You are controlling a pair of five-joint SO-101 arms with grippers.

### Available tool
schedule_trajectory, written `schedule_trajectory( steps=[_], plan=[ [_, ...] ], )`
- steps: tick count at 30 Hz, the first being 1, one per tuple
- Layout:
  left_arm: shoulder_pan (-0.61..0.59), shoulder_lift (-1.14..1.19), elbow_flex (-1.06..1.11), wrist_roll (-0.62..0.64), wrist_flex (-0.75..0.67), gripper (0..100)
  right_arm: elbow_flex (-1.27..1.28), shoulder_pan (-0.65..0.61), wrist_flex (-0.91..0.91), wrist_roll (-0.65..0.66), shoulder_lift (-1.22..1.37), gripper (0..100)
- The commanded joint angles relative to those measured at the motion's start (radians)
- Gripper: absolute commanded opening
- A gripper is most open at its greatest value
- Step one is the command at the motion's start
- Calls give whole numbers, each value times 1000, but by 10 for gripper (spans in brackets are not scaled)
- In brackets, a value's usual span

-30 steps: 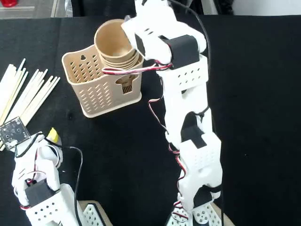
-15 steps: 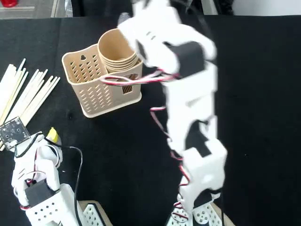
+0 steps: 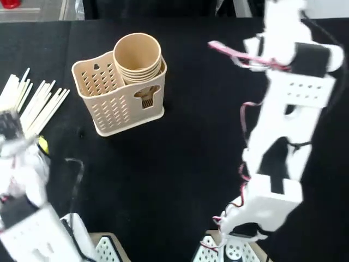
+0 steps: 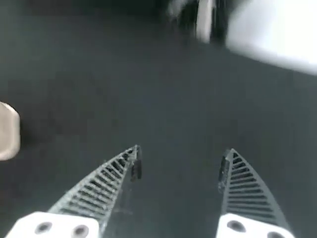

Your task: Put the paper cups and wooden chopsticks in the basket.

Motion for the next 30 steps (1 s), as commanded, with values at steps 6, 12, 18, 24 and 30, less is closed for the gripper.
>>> schedule_trajectory(
  steps=[6,12,18,24,30],
  plan=[
    [71,726,-619,-103,129,234,530,144,-178,2,-47,92],
    [119,1088,-966,-173,219,234,888,140,-560,2,-44,44],
    [145,1418,-1354,-270,348,234,1265,107,-1017,-72,-44,21],
    [148,1772,-1782,-377,528,231,1438,51,-1221,-32,-82,15],
    [186,2096,-2138,-468,560,234,1438,77,-1186,-23,-84,15]
  ],
)
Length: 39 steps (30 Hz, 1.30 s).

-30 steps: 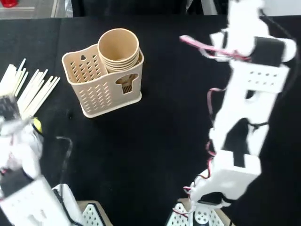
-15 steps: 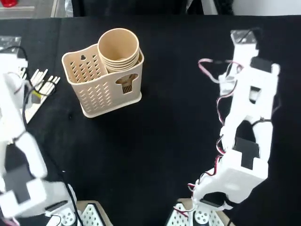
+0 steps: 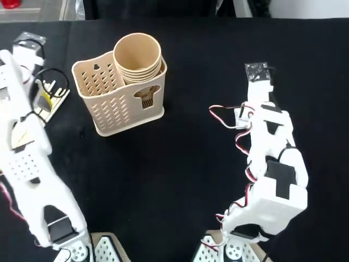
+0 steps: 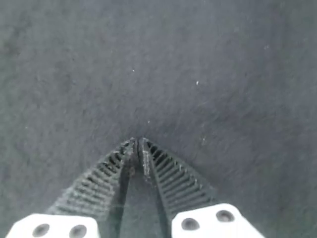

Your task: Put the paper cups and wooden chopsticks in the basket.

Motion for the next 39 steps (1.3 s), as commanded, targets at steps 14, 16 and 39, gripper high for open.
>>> schedule_trajectory(
  steps=[14,16,39],
  plan=[
    [22,457,-364,14,-86,230,-1,6,0,9,-51,15],
    [15,483,-371,12,-95,230,-1,6,0,9,-51,15],
    [31,519,-631,104,54,29,15,6,-5,11,-58,15]
  ],
)
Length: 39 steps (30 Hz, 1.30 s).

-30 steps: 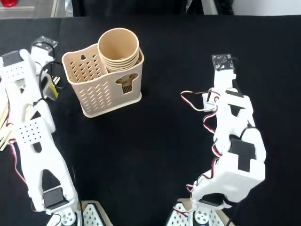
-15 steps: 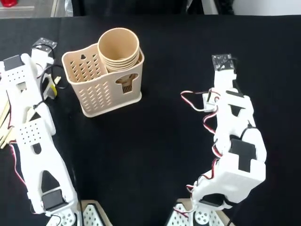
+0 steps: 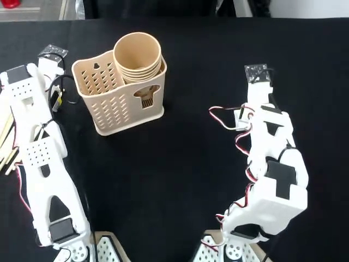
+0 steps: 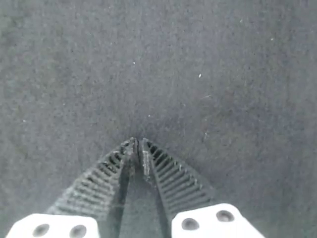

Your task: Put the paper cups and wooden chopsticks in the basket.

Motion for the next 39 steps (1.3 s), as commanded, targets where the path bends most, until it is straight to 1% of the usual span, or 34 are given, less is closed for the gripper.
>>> schedule_trajectory(
  steps=[1,5,12,15,23,28,35,39],
  plan=[
    [-4,-15,-104,89,25,29,-1,5,-5,9,-58,15],
    [18,-135,-90,100,25,29,-2,5,-5,9,-58,15],
    [27,-333,-96,210,23,29,-2,5,-5,9,-58,14],
    [25,-420,-96,299,23,29,-2,5,-5,9,-58,14],
    [39,-634,-97,589,23,29,-2,5,-6,9,-58,14],
    [76,-799,-96,697,26,29,-2,5,-6,9,-58,14],
    [145,-1051,-97,904,21,29,-2,5,-6,9,-58,14],
    [196,-1134,-99,971,-18,30,-1,5,-6,9,-58,14]
  ],
)
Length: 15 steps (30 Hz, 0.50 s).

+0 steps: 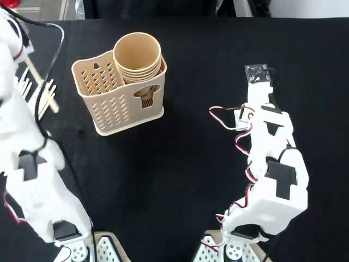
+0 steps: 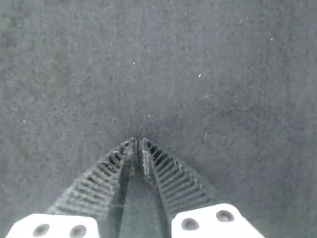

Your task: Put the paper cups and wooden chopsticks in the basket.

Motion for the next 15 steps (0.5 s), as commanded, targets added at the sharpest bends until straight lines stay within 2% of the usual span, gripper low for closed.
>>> schedule_trajectory(
  steps=[1,4,8,15],
  plan=[
    [44,-77,-39,61,-60,30,-1,5,-6,9,-58,14],
    [82,-72,-39,74,-78,30,-1,5,-6,9,-58,14],
    [163,-81,-39,46,12,30,-1,5,-6,9,-58,14],
    [174,-81,-27,29,18,29,-1,5,-6,9,-58,14]
  ],
)
